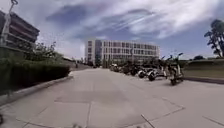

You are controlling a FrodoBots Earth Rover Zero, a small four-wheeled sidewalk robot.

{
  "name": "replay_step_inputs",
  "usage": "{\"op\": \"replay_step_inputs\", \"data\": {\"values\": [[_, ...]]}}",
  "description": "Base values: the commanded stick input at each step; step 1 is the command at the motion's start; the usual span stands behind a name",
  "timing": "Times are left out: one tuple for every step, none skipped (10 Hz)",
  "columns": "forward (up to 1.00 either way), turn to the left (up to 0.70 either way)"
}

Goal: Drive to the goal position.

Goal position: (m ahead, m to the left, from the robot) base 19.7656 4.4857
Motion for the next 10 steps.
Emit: {"op": "replay_step_inputs", "data": {"values": [[0.45,0.0],[0.45,0.0],[0.45,0.0],[0.45,0.0],[0.45,0.0],[0.45,0.0],[0.45,0.0],[0.45,0.0],[0.45,0.0],[0.45,0.0]]}}
